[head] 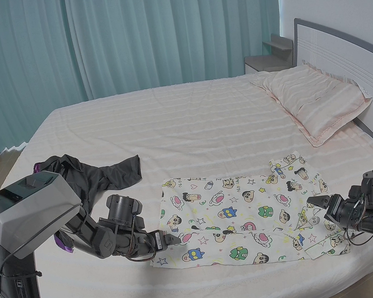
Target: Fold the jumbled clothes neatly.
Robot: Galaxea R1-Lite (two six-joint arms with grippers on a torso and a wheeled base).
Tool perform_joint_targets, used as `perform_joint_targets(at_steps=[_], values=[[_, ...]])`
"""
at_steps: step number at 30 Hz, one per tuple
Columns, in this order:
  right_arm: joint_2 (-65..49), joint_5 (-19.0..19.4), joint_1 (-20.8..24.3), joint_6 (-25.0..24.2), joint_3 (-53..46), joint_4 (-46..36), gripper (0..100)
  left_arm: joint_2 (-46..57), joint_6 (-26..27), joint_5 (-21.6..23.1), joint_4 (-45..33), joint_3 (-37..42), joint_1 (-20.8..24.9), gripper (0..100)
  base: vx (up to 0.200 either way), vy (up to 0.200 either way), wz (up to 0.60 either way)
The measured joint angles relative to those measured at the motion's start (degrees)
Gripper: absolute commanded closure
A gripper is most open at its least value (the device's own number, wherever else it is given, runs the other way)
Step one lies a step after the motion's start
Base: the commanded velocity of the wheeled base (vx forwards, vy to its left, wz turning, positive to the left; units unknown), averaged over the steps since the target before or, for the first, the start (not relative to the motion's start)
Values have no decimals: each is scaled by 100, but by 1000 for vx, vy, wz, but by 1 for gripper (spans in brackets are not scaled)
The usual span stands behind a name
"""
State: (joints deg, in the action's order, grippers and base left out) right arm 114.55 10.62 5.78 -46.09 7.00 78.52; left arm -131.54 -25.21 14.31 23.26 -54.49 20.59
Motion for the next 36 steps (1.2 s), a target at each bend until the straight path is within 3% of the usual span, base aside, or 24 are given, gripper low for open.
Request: perform_joint_targets(at_steps=[5,6,16,22,36], values=[[20,-2,0,-5,2,-2,0,-24,-18,0,-5,-77,44,0,0,0,0],[22,0,0,-5,2,-5,0,-38,-13,2,-5,-85,49,100,0,0,0],[77,7,-11,-7,2,-2,0,-99,6,-52,-84,-49,-34,100,0,0,0],[116,2,-11,-7,2,1,0,-44,17,-367,-82,260,-59,100,0,0,0],[140,0,-13,-7,2,4,0,257,-5,-438,-84,828,-17,100,0,0,0]])
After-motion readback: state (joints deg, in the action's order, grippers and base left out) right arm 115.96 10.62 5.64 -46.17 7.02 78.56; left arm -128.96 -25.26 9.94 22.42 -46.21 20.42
